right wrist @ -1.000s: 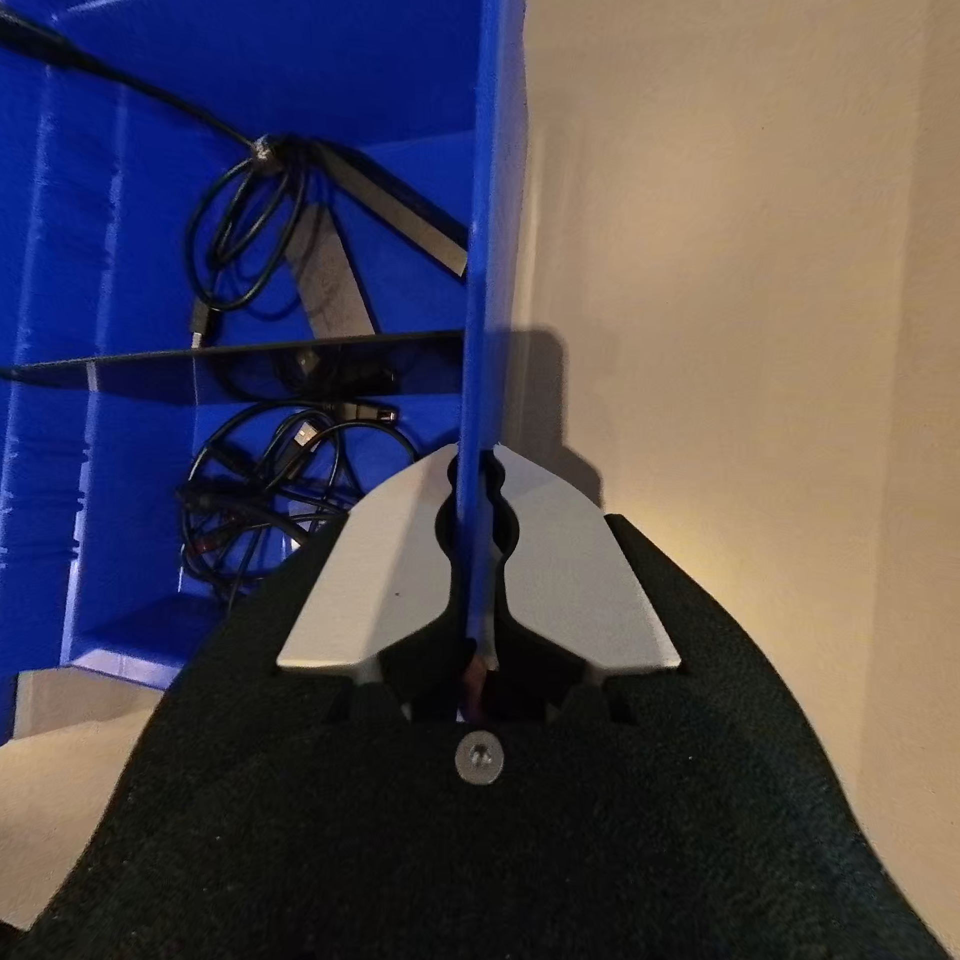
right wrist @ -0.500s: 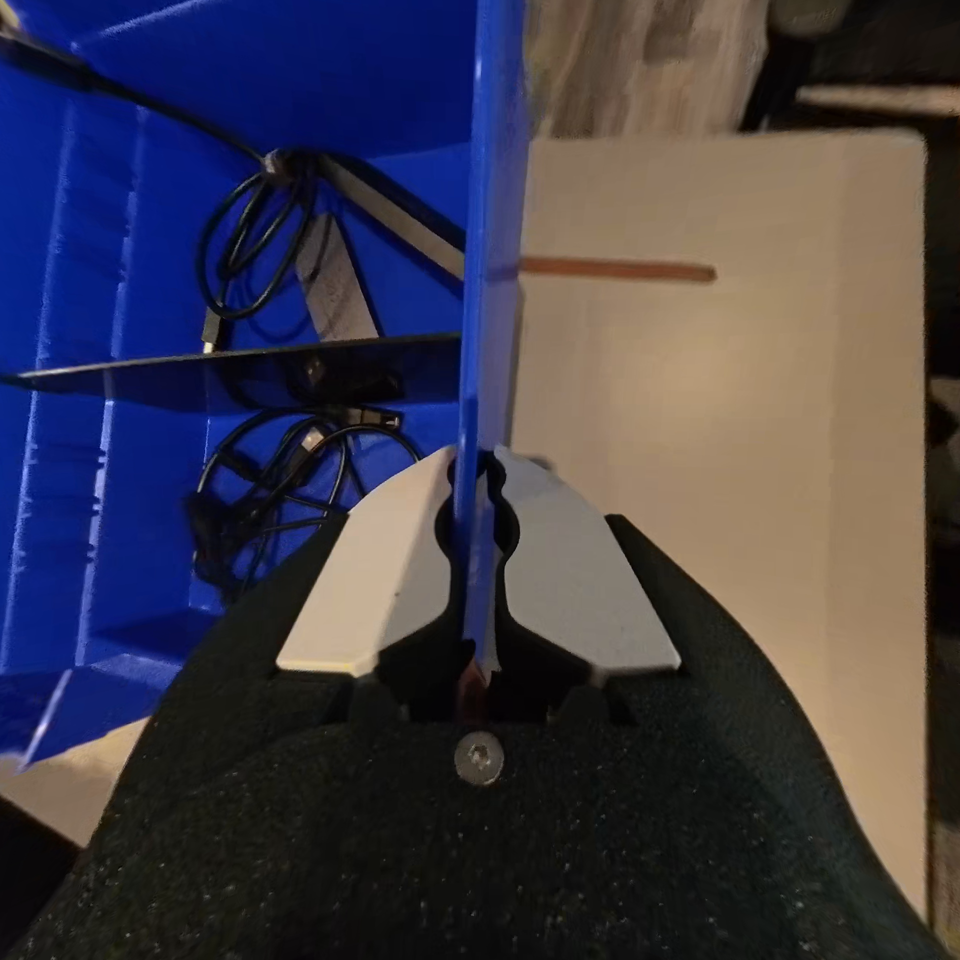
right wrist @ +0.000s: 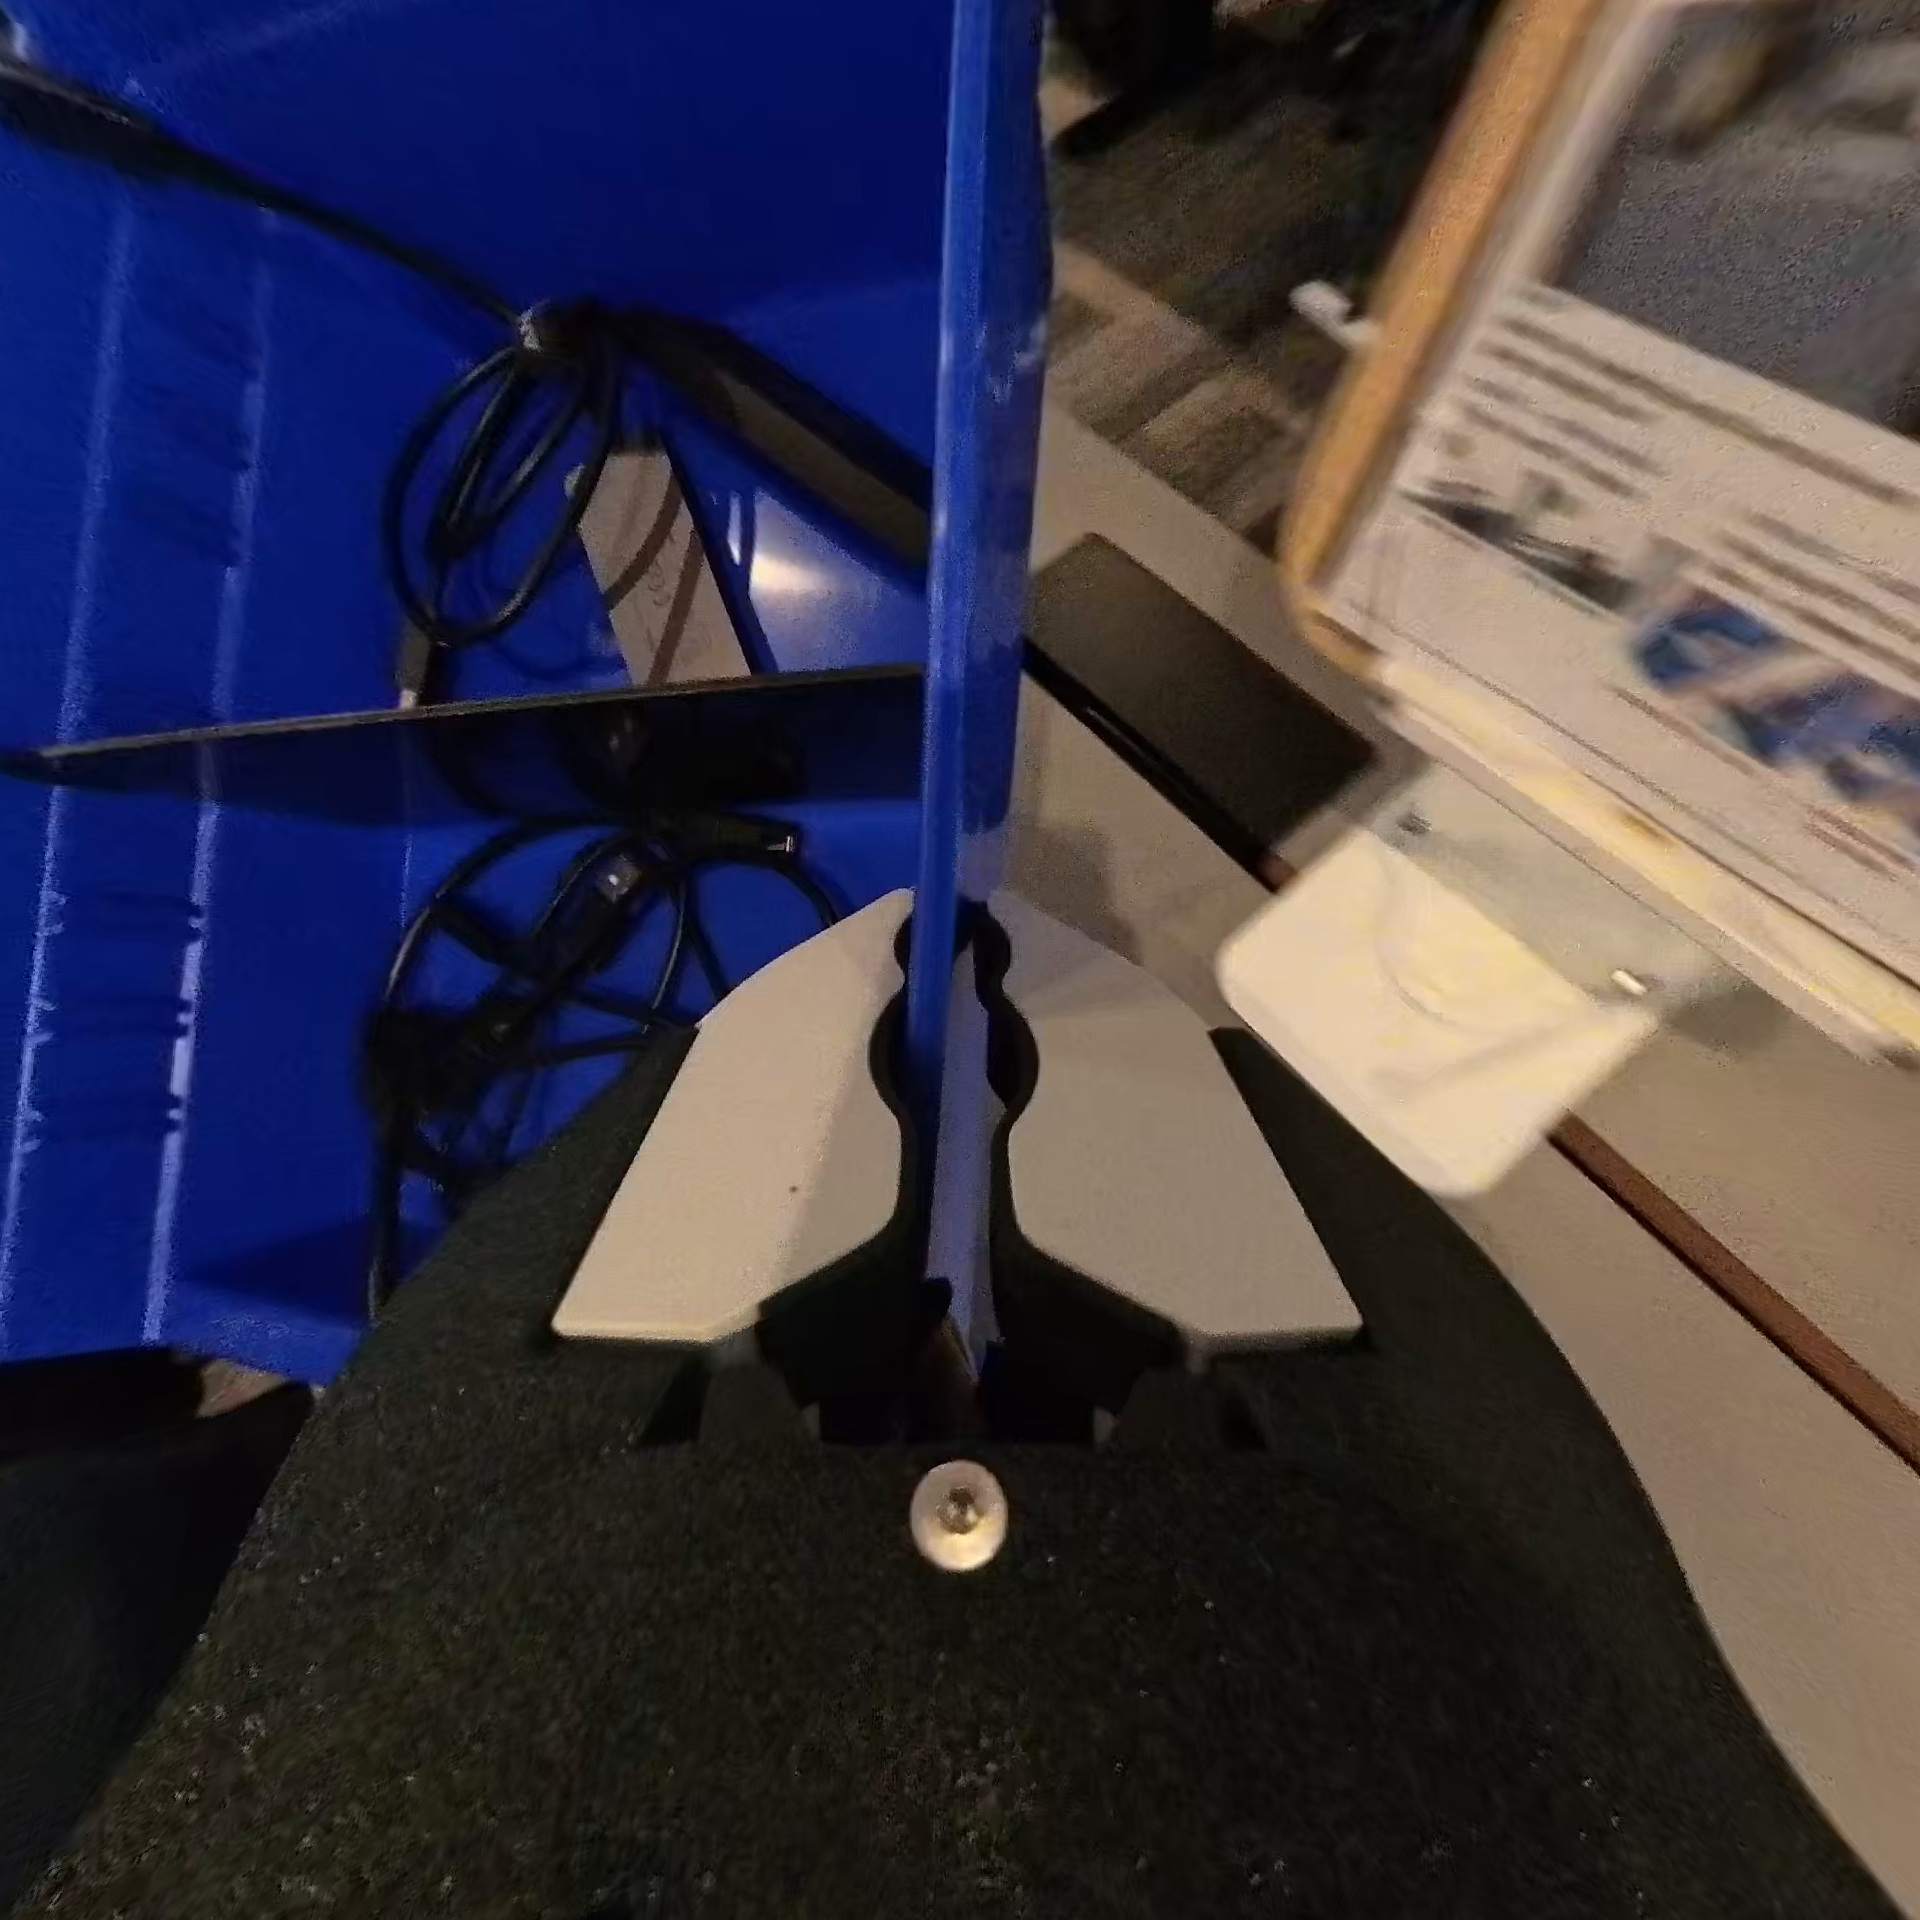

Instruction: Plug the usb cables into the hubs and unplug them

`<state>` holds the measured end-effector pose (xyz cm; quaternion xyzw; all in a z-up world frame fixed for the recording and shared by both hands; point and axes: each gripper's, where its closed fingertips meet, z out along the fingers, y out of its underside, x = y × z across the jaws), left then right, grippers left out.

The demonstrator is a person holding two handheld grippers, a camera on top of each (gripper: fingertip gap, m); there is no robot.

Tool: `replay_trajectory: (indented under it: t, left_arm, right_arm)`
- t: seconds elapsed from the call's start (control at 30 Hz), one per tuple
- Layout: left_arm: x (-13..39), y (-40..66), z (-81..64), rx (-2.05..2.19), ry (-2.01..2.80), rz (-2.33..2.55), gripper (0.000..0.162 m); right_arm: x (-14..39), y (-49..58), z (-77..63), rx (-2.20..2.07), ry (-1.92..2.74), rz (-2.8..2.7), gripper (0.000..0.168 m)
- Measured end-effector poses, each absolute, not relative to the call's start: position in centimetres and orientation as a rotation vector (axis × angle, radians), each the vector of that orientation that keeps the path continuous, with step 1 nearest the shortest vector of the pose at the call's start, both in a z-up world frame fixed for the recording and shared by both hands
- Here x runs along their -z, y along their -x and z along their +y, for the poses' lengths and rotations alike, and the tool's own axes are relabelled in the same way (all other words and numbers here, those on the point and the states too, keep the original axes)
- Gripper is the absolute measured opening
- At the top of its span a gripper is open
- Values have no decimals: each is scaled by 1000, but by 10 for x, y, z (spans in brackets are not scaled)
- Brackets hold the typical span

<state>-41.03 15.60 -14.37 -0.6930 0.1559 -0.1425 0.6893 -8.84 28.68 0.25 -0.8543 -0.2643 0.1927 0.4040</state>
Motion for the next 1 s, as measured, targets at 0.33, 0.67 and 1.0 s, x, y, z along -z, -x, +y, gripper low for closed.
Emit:
replay_trajectory:
  t: [0.33,0.67,1.0]
  left_arm:
    - [140,496,140,197,1565,177,34]
    - [157,521,142,154,1618,142,33]
    - [169,494,150,130,1658,237,34]
  right_arm:
    - [114,321,357,-670,2313,-826,7]
    - [214,358,377,-536,2469,-650,7]
    - [250,332,374,-678,2436,-484,22]
